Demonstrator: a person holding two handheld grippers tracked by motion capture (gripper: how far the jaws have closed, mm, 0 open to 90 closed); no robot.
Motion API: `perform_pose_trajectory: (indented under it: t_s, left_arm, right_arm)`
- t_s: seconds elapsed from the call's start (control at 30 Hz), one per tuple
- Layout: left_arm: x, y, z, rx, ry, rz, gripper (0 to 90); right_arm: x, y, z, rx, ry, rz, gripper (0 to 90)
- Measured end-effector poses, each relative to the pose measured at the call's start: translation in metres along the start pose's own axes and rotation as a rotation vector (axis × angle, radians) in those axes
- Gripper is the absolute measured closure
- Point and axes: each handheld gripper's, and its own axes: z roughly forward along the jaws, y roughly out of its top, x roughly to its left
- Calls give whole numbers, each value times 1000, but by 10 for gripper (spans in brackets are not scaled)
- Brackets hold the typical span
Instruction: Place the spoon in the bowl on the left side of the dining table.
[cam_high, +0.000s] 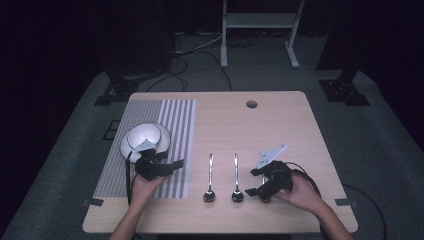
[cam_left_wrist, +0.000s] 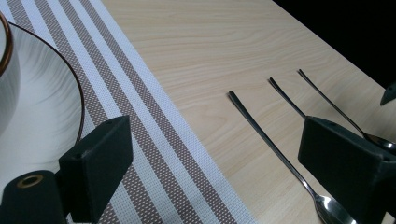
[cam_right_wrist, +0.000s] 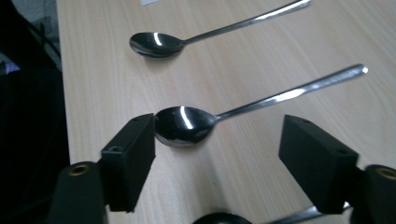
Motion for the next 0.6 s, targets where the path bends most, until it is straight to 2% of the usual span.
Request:
perform_pose_trajectory:
  t_s: [0.13, 0.33, 0.6]
  left_arm:
    - [0, 0, 0, 5, -2, 2, 92]
    - [0, 0, 0, 2, 1, 1, 92]
    - [0, 0, 1, 11, 8, 12, 92]
  right_arm:
    - [3, 8, 8, 28, 22, -32, 325]
    - [5, 16, 17, 57, 39, -54, 387]
    - [9, 22, 34, 129, 46, -114, 596]
